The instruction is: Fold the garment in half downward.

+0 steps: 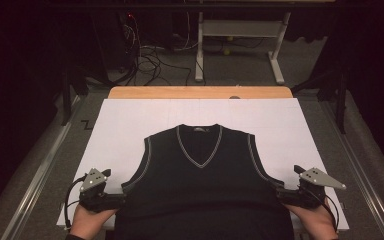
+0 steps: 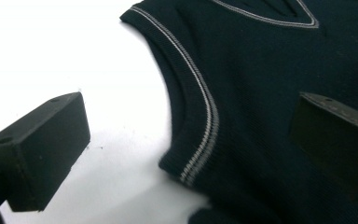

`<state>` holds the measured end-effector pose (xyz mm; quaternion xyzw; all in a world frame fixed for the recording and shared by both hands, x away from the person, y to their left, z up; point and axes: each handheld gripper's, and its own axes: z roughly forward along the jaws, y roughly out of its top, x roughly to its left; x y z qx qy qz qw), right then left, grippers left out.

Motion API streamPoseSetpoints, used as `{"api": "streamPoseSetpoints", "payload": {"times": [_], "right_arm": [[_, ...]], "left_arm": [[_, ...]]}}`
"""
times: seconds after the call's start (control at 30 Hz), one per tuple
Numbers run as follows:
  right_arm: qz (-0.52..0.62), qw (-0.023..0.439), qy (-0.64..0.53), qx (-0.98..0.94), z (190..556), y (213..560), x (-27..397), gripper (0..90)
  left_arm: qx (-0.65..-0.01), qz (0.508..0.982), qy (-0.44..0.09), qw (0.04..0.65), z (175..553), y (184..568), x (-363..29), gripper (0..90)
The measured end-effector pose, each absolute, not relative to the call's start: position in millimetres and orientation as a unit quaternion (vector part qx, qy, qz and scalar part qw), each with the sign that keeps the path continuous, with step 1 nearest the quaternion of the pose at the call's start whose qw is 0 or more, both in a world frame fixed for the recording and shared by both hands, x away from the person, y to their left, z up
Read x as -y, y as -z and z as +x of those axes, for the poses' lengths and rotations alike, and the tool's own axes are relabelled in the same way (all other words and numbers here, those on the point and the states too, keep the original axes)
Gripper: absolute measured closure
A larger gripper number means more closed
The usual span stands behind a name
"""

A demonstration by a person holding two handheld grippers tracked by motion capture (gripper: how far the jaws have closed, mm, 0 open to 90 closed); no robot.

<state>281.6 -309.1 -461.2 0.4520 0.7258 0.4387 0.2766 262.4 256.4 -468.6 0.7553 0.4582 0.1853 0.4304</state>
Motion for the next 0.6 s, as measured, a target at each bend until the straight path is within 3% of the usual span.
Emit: {"api": "streamPoseSetpoints", "payload": {"times": [0.6], "right_arm": [[0.464, 0.271, -0.443, -0.718, 352, 443, 288, 0.3]], "left_arm": [[-0.459, 0.747, -0.183, 0.445, 338, 436, -242, 0.0]]}}
